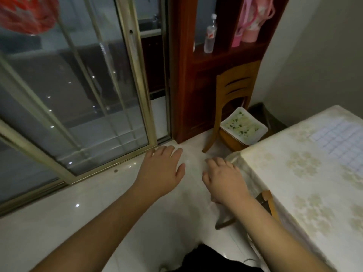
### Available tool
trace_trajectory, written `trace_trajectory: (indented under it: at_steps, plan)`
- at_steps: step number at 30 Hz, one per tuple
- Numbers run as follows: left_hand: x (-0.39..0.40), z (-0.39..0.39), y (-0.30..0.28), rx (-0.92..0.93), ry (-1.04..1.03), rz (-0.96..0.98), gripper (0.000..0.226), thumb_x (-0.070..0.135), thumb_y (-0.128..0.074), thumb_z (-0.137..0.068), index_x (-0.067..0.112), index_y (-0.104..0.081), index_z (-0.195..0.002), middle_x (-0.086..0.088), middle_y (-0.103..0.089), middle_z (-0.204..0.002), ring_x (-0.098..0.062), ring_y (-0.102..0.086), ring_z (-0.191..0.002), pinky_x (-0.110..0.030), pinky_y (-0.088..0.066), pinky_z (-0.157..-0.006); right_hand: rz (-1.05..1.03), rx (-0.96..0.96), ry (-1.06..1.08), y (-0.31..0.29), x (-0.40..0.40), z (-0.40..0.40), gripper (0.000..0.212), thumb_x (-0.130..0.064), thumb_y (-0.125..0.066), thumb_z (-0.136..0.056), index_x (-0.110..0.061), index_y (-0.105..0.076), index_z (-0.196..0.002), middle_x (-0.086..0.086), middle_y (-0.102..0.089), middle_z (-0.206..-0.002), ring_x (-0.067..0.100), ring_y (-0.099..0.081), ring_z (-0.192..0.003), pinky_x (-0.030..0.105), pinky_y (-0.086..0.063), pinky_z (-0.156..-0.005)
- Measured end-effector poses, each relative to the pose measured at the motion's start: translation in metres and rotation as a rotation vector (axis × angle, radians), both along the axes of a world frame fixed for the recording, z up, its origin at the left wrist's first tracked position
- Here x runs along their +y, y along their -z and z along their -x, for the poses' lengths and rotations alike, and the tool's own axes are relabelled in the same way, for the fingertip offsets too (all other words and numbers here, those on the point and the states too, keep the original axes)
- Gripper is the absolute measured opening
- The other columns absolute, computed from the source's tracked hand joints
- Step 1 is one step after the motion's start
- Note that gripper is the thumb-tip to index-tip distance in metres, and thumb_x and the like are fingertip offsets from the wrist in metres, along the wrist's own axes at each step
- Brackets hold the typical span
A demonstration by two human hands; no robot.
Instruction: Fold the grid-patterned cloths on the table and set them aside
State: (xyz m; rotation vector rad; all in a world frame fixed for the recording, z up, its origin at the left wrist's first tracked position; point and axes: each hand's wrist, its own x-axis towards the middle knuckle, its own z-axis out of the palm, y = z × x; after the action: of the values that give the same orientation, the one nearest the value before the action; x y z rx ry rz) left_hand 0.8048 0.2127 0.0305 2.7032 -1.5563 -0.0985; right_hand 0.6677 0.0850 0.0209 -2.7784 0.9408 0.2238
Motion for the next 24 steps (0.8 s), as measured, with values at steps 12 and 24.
trace_trajectory:
  at_steps: [12,24]
  plan:
    - [-0.206,-0.069,0.016,0.044,0.367,-0.003,0.072,0.052,-0.012,-0.088,0.018,-0.045,-0.142,-0.004,-0.055,-0.137,-0.023,-0.048,-0.129,-0.042,-0.039,-0.101,0.041,-0.053,0.273,0.012,-0.16,-0.061,0.043,-0.043,-0.034,-0.099,-0.026,-0.044,-0.137,0.001,-0.05,-0.139,0.022,-0.047,-0.128,0.036,-0.037,-0.105]
    - [-0.361,-0.097,0.025,0.027,0.683,0.028,0.057,0.047,-0.033,-0.094,0.018,-0.048,-0.14,-0.004,-0.053,-0.141,-0.023,-0.044,-0.133,-0.044,-0.035,-0.11,0.085,-0.014,0.592,0.015,-0.259,-0.067,0.041,-0.042,-0.037,-0.099,-0.023,-0.051,-0.133,0.0,-0.054,-0.137,0.023,-0.052,-0.123,0.035,-0.04,-0.1]
